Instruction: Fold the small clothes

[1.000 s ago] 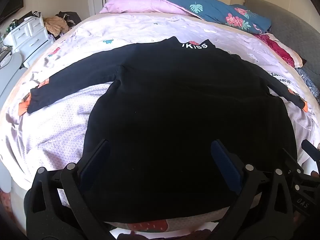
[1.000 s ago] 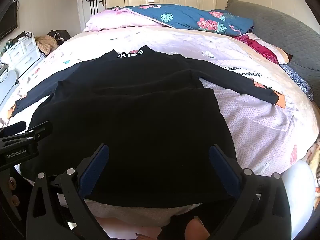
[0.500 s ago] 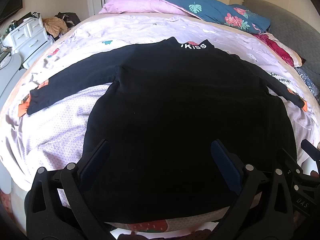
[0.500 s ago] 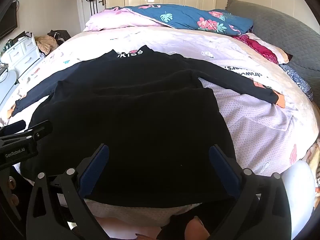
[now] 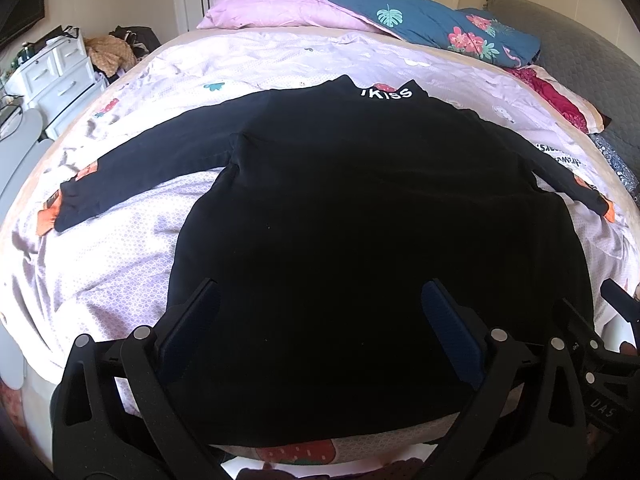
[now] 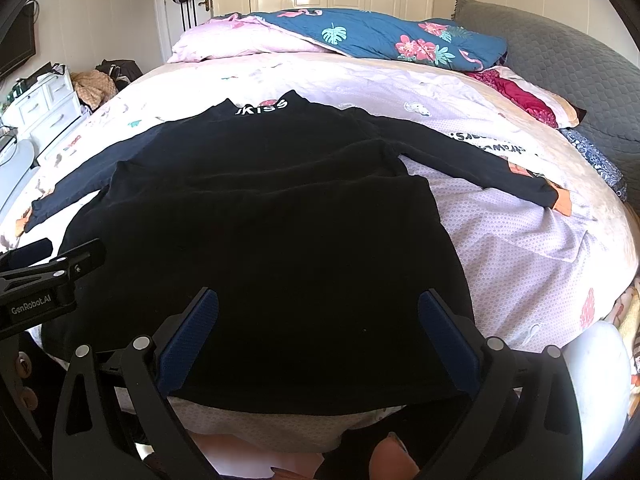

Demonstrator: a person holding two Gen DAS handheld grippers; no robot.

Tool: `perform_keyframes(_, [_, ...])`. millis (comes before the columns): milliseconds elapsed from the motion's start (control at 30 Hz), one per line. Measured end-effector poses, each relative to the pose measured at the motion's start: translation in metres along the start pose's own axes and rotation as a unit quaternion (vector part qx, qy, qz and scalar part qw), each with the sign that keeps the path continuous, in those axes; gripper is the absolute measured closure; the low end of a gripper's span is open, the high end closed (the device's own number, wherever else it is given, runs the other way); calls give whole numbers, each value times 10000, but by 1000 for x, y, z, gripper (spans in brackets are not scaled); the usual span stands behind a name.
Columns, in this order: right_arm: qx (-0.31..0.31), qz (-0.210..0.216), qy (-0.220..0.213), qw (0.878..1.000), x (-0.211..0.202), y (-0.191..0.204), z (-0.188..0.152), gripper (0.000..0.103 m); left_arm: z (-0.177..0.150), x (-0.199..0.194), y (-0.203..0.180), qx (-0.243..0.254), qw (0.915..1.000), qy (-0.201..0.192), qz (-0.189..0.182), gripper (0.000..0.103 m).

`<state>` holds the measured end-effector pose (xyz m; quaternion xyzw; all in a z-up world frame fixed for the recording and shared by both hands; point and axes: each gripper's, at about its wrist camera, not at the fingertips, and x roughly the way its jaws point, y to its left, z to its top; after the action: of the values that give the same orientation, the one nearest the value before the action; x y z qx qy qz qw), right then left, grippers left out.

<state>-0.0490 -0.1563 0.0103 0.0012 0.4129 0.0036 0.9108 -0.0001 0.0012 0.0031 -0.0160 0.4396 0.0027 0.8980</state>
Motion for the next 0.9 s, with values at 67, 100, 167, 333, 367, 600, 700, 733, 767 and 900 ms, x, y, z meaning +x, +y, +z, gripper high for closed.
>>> perform_keyframes(67, [-2,0,-3,10000,0,0,0,4,0,0,0,0,10000,-4,0,9])
perform_keyframes(100, [-3,3,-7,10000,0,0,0,4,0,0,0,3,10000,2,-2,9])
perform_keyframes(167, [3,2,-15,10000,-1,0,0,4,0,-1,0,-1,10000,-2,-2,9])
perform_keyframes(333, [2,-5,-14,10000,-1,1,0,4,0,-1,1,0,10000,-9,3,9])
perform_keyframes(367, [7,-1,-16,10000,-1,0,0,4,0,-1,0,1,10000,-9,1,9])
perform_keyframes(600, [22,-10,-25,10000,-1,0,0,4,0,-1,0,0,10000,-13,-4,9])
perform_keyframes(700, [27,-9,-27,10000,-2,0,0,4,0,-1,0,-1,10000,-9,-9,9])
perform_keyframes(733, [30,-9,-29,10000,-2,0,0,4,0,-2,0,1,10000,-10,-11,9])
perform_keyframes(767, [33,-9,-29,10000,-2,0,0,4,0,-2,0,5,10000,-9,-6,9])
perform_keyframes(900, [41,-5,-21,10000,-2,-1,0,4,0,-2,0,5,10000,-9,-9,9])
